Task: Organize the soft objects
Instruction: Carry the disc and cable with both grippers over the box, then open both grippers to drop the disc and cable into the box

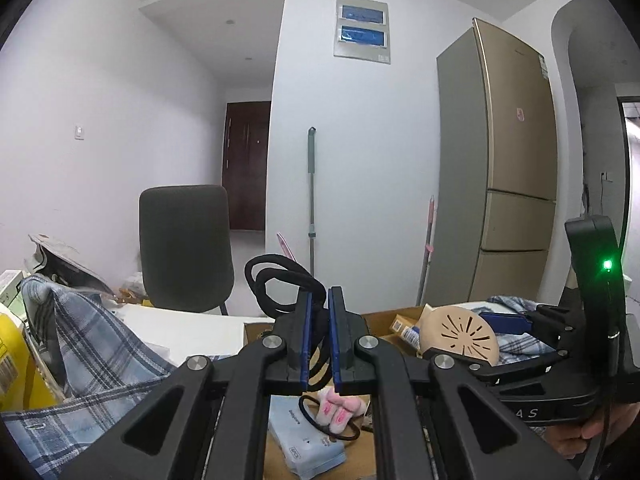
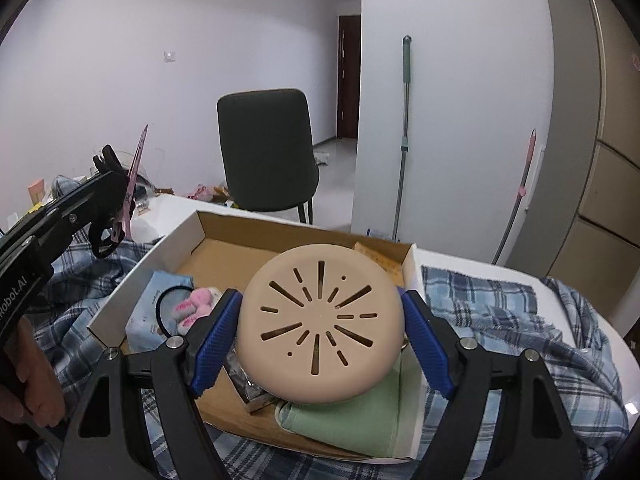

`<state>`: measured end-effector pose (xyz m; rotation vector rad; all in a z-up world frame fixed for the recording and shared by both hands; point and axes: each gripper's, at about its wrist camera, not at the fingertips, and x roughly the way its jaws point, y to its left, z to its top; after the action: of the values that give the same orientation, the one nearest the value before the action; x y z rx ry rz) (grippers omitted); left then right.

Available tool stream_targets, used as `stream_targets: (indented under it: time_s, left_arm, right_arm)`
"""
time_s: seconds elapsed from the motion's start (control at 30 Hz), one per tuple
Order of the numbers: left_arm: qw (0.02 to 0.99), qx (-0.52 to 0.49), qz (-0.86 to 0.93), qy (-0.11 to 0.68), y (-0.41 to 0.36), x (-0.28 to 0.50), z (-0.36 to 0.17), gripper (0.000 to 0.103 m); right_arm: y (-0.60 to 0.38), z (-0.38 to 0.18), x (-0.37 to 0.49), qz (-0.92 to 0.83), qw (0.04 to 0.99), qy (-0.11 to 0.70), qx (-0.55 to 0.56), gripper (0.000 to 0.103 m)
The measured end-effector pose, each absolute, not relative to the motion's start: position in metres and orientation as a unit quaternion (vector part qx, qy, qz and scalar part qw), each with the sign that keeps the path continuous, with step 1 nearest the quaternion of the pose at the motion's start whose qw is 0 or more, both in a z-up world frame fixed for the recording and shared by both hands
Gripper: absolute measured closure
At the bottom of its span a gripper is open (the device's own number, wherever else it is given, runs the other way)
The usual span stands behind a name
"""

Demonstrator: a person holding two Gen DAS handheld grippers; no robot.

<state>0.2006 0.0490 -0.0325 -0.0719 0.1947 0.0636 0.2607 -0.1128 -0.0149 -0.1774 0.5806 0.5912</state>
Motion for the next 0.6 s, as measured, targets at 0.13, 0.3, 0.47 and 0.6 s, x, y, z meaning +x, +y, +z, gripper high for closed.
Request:
stream_targets:
  time_s: [0.13,0.3,0.47,0.6]
  left_arm:
    - [0.993,-0.028,0.029,0.107,0.045,0.204,-0.035,0.095]
    - [0.993,-0.032,0.020,0.115,0.045,0.208,-0.037,0.095]
    - [0.992,-0.031,0.019,0.121,0.046,0.210,-0.038,0.095]
    - [0.990,-0.022,0.031,0.134,0.044,0.214,-0.040,0.095]
  right_arm:
    - [-0.109,-0.021,0.264,0.291,0.908,0.287,-0.092,0.022]
    - [-0.107,-0.028,0.270,0.287,0.904,0.303,-0.092,0.020]
    - [-0.107,-0.028,0.266,0.285,0.905,0.299,-0.097,0.019]
    - [-0.107,-0.029,0.264,0.284,0.906,0.297,-0.100,0.015]
